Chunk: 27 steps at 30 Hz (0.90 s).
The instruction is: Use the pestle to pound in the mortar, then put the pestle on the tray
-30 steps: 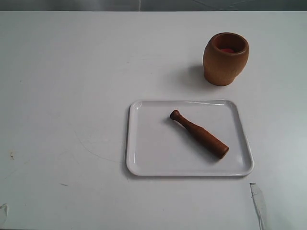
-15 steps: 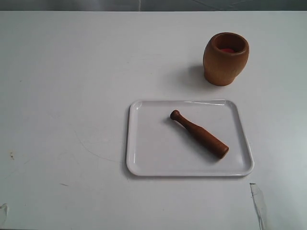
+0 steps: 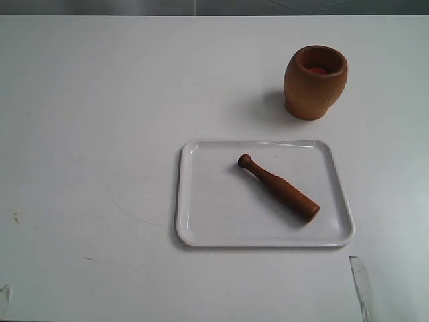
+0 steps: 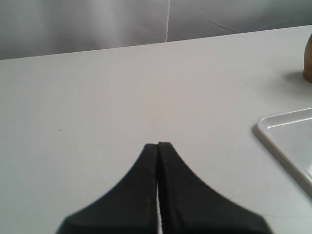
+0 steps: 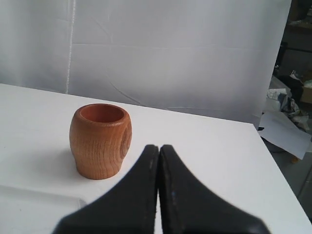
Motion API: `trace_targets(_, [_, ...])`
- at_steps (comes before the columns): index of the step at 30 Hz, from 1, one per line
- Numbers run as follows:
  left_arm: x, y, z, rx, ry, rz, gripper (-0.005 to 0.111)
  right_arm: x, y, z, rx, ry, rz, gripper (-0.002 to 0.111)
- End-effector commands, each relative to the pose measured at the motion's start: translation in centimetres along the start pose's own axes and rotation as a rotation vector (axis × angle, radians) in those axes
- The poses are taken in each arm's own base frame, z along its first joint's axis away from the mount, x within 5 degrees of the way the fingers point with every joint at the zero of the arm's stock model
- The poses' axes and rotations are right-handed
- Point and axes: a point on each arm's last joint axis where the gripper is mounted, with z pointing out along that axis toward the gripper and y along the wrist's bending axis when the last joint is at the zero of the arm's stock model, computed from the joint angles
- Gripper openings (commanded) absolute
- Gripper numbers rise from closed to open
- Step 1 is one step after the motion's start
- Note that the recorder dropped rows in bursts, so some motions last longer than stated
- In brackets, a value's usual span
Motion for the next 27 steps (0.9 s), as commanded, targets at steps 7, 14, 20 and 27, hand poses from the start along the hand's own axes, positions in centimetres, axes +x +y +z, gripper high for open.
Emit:
trace_targets(7, [-0.04,-0.06,0.0,0.008,-0.007,-0.012,0.0,0.19,-0.12,-0.01,0.018,0.01,0.081,0.0])
trace_targets(14, [-0.04,-0.06,0.0,0.008,-0.007,-0.012,0.0,0.16,-0.13,-0.01,0.018,0.006,0.081,0.0])
trace_targets(20, [-0.04,-0.06,0.0,0.008,-0.007,-0.012,0.0,0.16,-0.13,-0.01,0.018,0.006,0.081,0.0])
trace_targets(27, [-0.04,-0.06,0.0,0.008,-0.007,-0.012,0.0,0.16,-0.13,-0.01,0.019,0.006,0.079,0.0])
